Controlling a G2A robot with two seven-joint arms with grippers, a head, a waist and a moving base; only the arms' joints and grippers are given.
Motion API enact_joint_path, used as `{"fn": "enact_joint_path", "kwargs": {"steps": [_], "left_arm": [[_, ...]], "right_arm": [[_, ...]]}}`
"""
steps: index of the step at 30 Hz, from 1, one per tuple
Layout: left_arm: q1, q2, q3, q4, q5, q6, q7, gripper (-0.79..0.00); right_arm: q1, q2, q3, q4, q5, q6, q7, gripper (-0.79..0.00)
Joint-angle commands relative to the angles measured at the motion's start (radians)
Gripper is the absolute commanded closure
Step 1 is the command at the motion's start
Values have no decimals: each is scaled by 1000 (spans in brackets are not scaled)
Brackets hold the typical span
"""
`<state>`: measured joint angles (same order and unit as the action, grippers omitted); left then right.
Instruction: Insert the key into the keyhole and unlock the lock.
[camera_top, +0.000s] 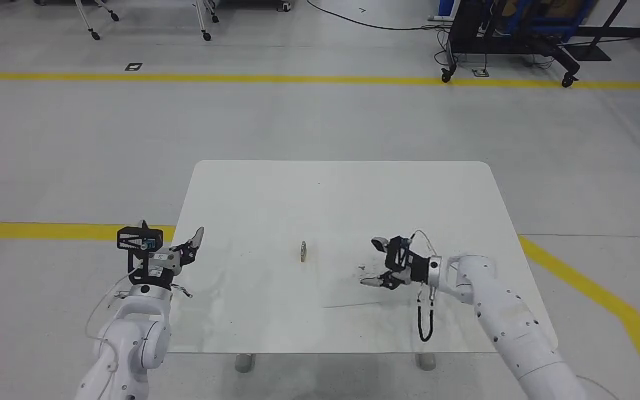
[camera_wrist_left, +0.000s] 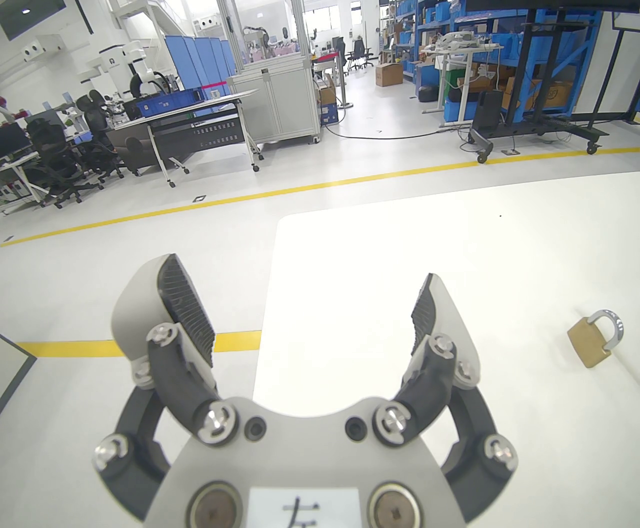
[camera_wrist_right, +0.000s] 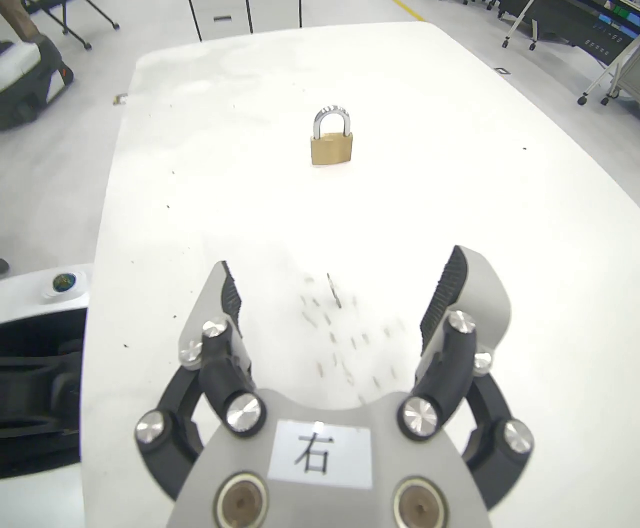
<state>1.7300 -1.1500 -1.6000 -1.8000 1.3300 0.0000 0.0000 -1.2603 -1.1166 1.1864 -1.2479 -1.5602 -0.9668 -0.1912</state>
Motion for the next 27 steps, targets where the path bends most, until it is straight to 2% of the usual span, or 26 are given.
{"fn": "enact_joint_path", "kwargs": {"steps": [1, 2, 6, 12, 19, 20, 23, 26, 27], "left_arm": [[0, 0, 0, 0, 0, 0, 0, -785], [0, 0, 0, 0, 0, 0, 0, -785], [0, 0, 0, 0, 0, 0, 0, -785], [0, 0, 0, 0, 0, 0, 0, -785], [0, 0, 0, 0, 0, 0, 0, -785], [0, 0, 0, 0, 0, 0, 0, -785], [0, 0, 0, 0, 0, 0, 0, -785], [0, 0, 0, 0, 0, 0, 0, -785], [0, 0, 0, 0, 0, 0, 0, -785]], "right_arm": [[7, 4, -8, 16, -49, 10, -41, -379], [12, 4, -15, 23, -67, 15, -53, -342], [40, 3, -51, 55, -132, 34, -61, -302], [70, -3, -95, 94, -160, 60, -42, -320], [91, -5, -122, 114, -166, 74, -52, -252], [93, -4, -124, 116, -167, 75, -54, -206], [96, -3, -128, 116, -172, 75, -59, -148], [102, 0, -136, 114, -182, 67, -57, -120], [104, 0, -138, 112, -186, 67, -53, 0]]}}
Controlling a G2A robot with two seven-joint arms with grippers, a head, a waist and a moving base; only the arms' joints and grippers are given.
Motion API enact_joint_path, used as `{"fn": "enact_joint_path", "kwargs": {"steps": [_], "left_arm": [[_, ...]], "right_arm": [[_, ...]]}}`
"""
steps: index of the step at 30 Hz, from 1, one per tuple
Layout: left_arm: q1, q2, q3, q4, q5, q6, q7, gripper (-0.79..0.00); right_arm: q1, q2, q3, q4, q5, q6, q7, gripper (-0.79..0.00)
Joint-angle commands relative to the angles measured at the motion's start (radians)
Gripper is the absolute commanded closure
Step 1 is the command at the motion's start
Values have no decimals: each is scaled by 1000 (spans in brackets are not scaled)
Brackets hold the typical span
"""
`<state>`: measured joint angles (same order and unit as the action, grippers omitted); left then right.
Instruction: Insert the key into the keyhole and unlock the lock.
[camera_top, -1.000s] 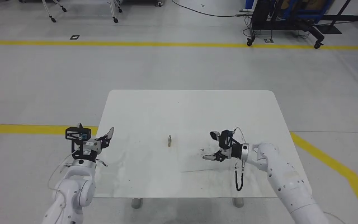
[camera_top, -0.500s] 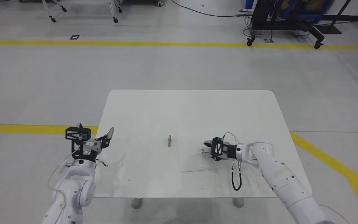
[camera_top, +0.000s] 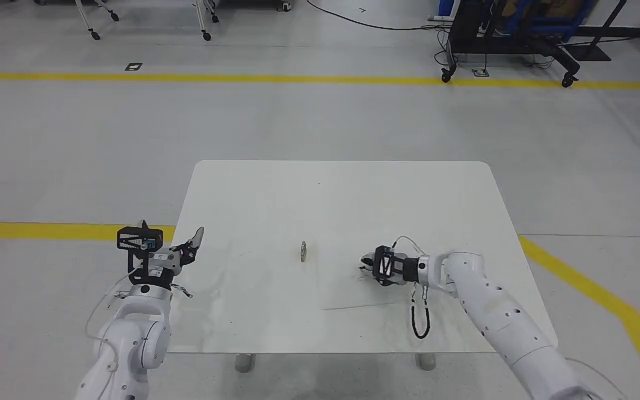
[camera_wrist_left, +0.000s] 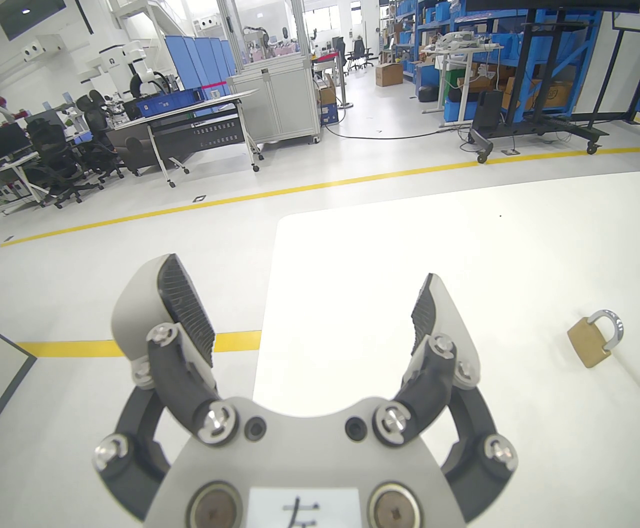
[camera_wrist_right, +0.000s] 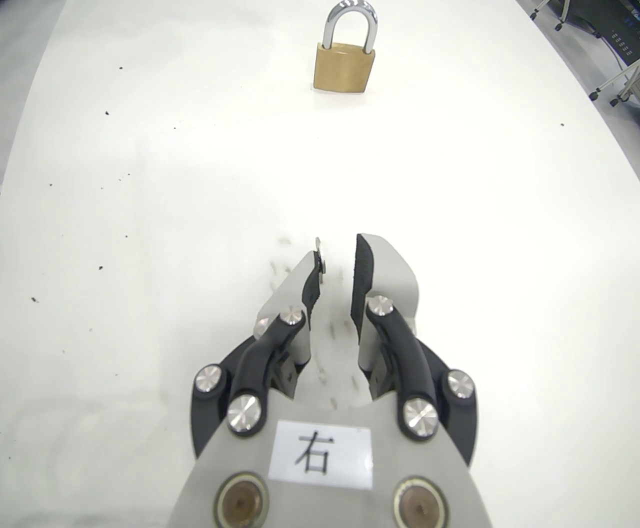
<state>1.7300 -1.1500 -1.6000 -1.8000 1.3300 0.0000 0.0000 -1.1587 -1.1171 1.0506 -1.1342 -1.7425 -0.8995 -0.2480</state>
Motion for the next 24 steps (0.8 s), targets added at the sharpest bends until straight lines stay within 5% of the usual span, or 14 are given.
{"fn": "enact_joint_path", "kwargs": {"steps": [1, 17, 24], "left_arm": [[0, 0, 0, 0, 0, 0, 0, -785], [0, 0, 0, 0, 0, 0, 0, -785], [0, 0, 0, 0, 0, 0, 0, -785]], "right_arm": [[3, 1, -5, -3, -5, -1, 5, 0], [-30, 33, 58, -86, 18, 15, -89, 0], [-60, 42, 141, -100, 247, -42, -186, 0]]}}
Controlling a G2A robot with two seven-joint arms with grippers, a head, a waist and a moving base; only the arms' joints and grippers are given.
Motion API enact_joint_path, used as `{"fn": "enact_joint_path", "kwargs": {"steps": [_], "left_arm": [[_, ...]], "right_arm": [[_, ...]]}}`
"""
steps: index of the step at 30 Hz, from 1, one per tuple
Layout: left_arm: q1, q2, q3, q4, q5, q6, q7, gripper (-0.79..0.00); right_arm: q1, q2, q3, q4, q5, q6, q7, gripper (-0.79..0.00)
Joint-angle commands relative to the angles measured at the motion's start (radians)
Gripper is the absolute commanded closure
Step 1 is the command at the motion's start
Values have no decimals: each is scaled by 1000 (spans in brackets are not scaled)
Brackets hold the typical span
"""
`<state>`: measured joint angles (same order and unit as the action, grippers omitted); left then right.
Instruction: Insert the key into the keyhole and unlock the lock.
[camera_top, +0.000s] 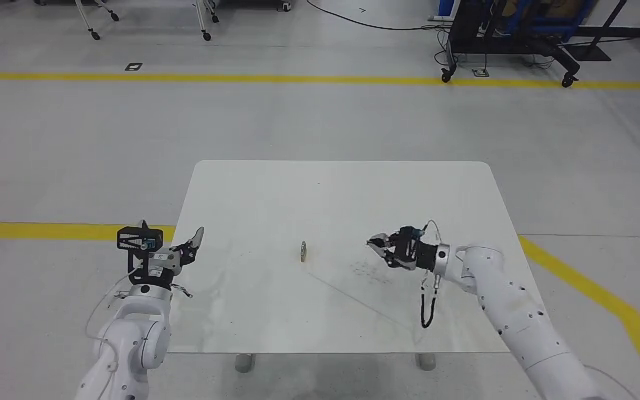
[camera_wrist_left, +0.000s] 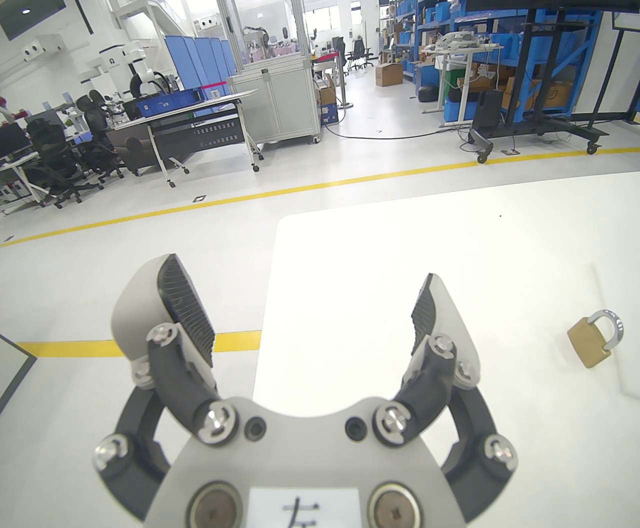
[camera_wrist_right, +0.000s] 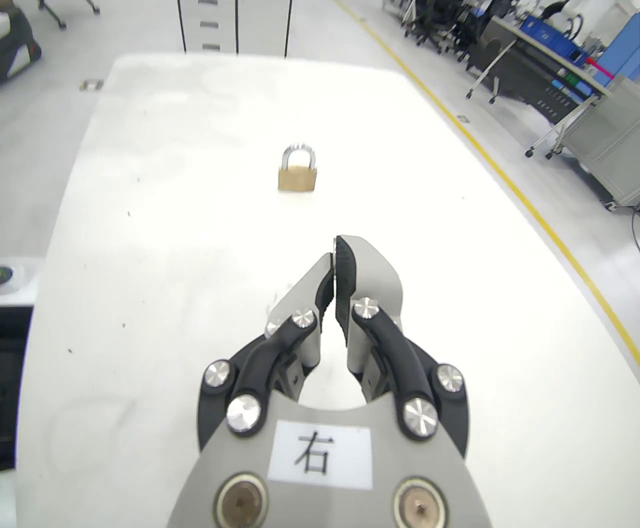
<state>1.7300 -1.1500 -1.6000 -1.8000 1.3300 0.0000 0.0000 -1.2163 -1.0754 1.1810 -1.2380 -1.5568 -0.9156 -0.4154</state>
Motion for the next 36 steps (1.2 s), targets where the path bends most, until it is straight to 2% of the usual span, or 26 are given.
{"fn": "enact_joint_path", "kwargs": {"steps": [1, 3, 6, 19, 21, 24, 26, 28, 29, 36], "left_arm": [[0, 0, 0, 0, 0, 0, 0, -785], [0, 0, 0, 0, 0, 0, 0, -785], [0, 0, 0, 0, 0, 0, 0, -785], [0, 0, 0, 0, 0, 0, 0, -785], [0, -1, 1, 1, -11, 0, 0, -785], [-23, -13, 17, 10, -243, -36, -10, -785], [-48, -25, 37, 18, -463, -75, -31, -785], [-86, -36, 59, 27, -703, -81, -111, -785], [-100, -36, 61, 28, -726, -92, -135, -785], [-100, -36, 61, 28, -726, -92, -135, -785]], "right_arm": [[-3, 0, 18, 10, 106, -47, -23, 0], [2, -1, 25, 17, 188, -96, -27, 0], [7, -1, 7, 25, 292, -97, -12, 0], [7, -1, 7, 25, 292, -97, -12, 0], [-6, -5, -2, 18, 331, -97, -27, 0], [-13, -9, -52, 8, 431, -97, -101, 0], [0, -9, -98, 7, 475, -97, -134, 0], [15, -6, -144, 19, 536, -97, -158, 0], [23, -4, -165, 27, 573, -97, -164, 0], [23, -4, -165, 27, 573, -97, -164, 0]]}}
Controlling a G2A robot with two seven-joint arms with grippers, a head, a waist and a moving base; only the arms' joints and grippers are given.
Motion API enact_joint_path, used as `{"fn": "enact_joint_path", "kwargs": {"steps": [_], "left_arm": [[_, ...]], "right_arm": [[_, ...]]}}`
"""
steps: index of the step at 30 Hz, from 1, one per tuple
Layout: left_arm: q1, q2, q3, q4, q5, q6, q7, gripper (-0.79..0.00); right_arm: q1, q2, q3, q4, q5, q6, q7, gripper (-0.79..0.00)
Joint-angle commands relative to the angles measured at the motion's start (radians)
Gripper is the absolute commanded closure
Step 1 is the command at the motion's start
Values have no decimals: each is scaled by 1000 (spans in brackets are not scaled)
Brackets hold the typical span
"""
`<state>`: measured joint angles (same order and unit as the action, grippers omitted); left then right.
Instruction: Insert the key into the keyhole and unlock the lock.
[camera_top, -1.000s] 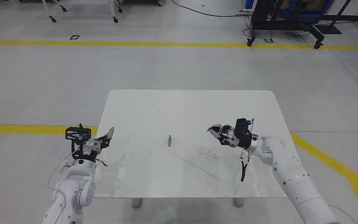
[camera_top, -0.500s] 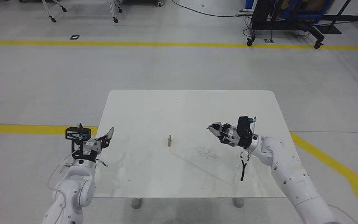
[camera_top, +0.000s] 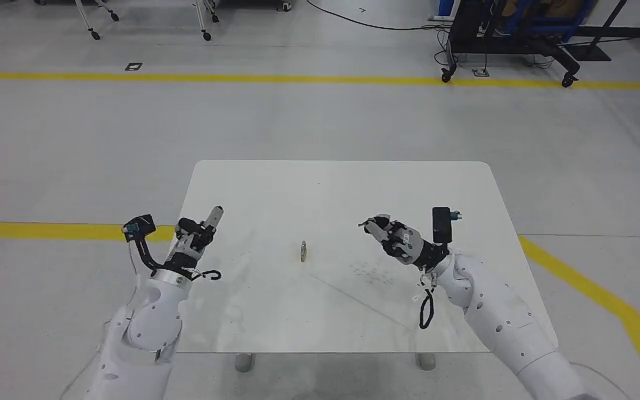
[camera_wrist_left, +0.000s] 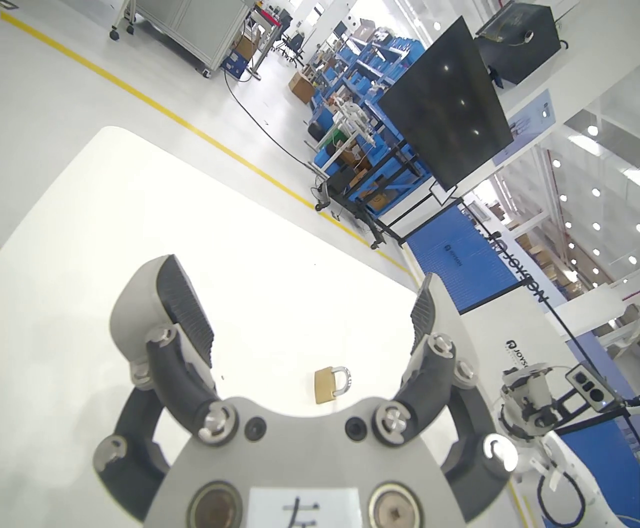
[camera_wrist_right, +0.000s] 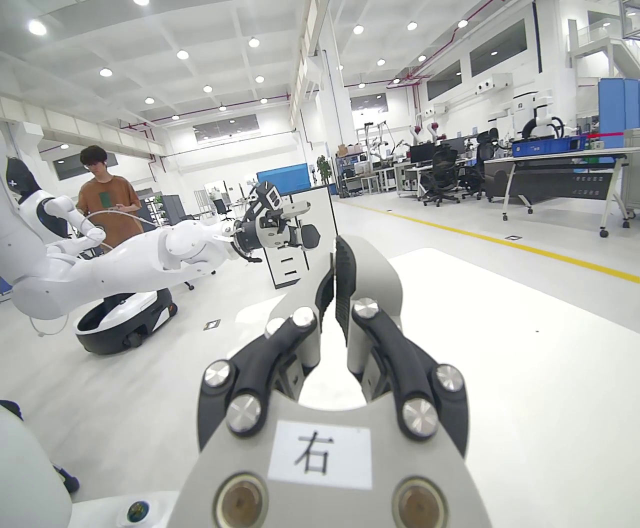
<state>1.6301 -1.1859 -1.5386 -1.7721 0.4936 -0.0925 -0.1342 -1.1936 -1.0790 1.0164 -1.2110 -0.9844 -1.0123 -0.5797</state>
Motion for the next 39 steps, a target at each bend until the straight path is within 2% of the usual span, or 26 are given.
{"fn": "enact_joint_path", "kwargs": {"steps": [1, 2, 4, 8, 14, 17, 20, 24, 27, 39], "left_arm": [[0, 0, 0, 0, 111, 0, -1, -785], [0, 0, 0, 0, 111, 0, -1, -785], [2, -5, 9, -6, -3, -28, -13, -785], [-21, -21, 35, 12, -380, -100, -71, -785], [-141, -47, 165, 135, -884, -209, -300, -785], [-215, -63, 231, 208, -1126, -215, -451, -785], [-286, -77, 282, 291, -1280, -194, -560, -785], [-383, -94, 353, 386, -1353, -139, -663, -785], [-439, -105, 390, 436, -1327, -146, -643, -785], [-433, -104, 395, 428, -1300, -138, -641, -785]], "right_arm": [[0, 0, 0, 0, 1, 0, 0, 0], [0, 0, 0, 0, 1, 0, 0, 0], [0, 0, 0, 0, 1, 0, 0, 0], [-24, -14, -52, -20, 109, 0, 17, 0], [23, -40, -222, -13, 485, 0, 108, 0], [45, -43, -275, -9, 642, 0, 175, 0], [59, -39, -291, 2, 743, 0, 235, 0], [56, -35, -287, 2, 785, 0, 276, 0], [56, -35, -287, 2, 785, 0, 276, 0], [56, -35, -287, 2, 785, 0, 276, 0]]}}
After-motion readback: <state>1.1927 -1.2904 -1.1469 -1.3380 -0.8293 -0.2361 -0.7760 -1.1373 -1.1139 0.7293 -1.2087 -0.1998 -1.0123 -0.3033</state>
